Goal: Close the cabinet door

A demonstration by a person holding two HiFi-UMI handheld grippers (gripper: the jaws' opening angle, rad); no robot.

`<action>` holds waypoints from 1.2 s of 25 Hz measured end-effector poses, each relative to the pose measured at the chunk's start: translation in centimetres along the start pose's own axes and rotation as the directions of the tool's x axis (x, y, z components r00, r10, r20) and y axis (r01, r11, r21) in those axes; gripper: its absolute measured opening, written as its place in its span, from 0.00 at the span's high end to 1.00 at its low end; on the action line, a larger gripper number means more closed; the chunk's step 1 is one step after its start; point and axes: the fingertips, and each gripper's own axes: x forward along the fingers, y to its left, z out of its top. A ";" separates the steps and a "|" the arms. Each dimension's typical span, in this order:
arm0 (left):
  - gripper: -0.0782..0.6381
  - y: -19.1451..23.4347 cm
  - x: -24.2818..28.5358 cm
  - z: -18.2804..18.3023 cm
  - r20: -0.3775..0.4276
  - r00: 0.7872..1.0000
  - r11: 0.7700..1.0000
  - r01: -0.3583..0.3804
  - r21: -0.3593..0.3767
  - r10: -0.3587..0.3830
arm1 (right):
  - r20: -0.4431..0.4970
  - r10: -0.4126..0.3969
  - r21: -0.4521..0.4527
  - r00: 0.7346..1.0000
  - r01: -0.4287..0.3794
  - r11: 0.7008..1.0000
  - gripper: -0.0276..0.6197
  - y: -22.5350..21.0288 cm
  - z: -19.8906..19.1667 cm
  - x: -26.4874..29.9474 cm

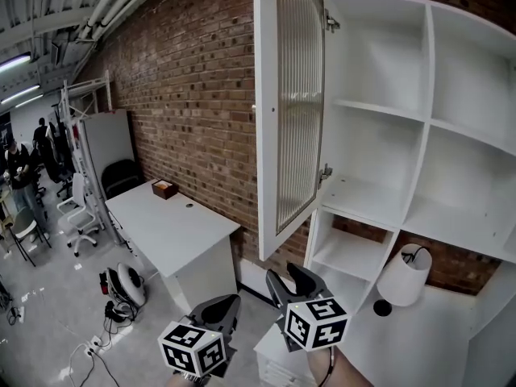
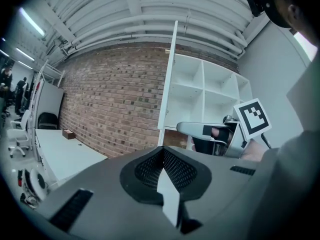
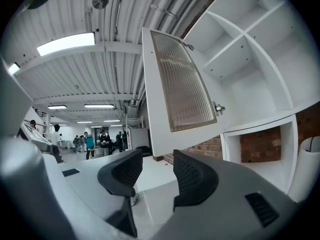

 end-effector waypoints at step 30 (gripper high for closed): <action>0.88 3.5 5.9 -0.2 -0.072 0.914 0.917 0.399 0.001 -0.398 | 0.089 -0.410 -0.077 0.908 0.416 0.906 0.69 -2.2 2.3 3.1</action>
